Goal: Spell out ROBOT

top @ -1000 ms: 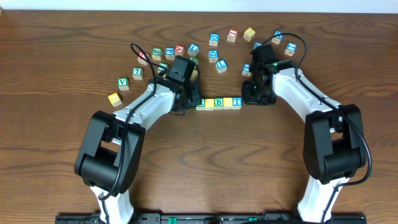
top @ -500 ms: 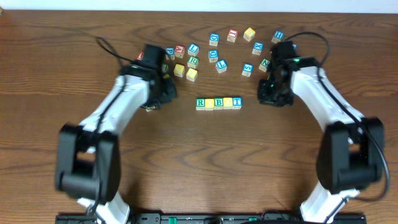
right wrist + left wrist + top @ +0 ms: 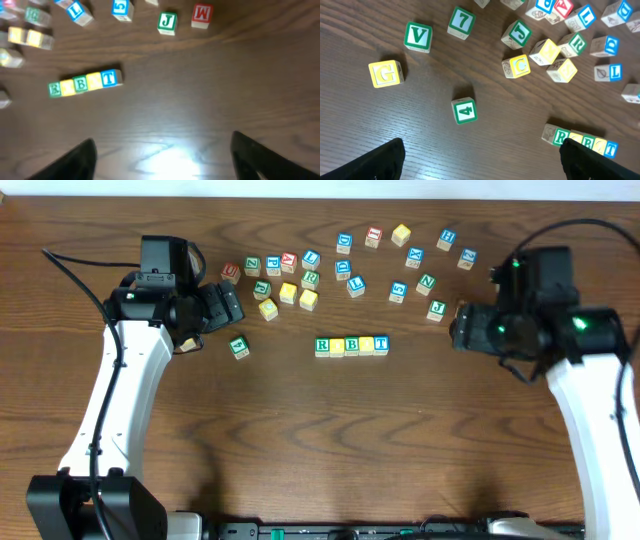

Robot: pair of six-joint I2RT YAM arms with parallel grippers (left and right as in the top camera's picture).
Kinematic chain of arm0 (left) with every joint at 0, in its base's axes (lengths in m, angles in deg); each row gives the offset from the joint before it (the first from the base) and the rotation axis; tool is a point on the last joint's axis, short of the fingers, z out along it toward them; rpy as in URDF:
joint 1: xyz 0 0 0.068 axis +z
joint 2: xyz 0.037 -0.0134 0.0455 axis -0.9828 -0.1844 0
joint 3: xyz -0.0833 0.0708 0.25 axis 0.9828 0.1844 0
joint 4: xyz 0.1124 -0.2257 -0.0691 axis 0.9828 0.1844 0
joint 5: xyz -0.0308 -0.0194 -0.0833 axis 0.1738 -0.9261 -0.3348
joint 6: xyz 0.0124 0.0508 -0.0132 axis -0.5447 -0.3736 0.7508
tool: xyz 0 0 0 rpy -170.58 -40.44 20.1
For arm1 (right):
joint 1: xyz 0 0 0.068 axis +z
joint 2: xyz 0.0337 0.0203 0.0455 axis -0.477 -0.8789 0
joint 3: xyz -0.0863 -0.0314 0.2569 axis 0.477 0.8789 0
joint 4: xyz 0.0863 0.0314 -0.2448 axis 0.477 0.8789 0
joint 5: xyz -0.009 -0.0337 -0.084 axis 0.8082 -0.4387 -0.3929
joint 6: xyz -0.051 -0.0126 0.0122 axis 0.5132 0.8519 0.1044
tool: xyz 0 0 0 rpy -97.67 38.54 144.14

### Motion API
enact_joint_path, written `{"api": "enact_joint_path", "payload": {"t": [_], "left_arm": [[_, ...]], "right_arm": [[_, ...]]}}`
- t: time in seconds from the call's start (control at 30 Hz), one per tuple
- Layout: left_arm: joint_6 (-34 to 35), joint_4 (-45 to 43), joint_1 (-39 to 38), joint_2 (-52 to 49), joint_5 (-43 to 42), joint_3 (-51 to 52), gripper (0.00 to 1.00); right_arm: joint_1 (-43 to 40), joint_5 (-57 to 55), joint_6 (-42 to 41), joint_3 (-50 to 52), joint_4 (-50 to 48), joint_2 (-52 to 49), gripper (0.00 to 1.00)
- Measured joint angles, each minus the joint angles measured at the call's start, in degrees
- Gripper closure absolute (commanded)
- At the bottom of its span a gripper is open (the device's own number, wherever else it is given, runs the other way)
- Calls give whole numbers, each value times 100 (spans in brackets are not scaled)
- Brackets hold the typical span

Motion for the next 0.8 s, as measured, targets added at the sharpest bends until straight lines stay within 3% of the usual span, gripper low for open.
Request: {"api": "enact_joint_path", "payload": {"t": [0.03,0.23,0.8], "left_arm": [[22,-22,0,0,0,0,2],[111,-22,0,0,0,0,2],[133,-22,0,0,0,0,2]], "right_arm": [[0,-35,15,-2,50,188,1],[0,-157,72,-13,173,756,1],[0,-184,90,-13,352,844,1]]}}
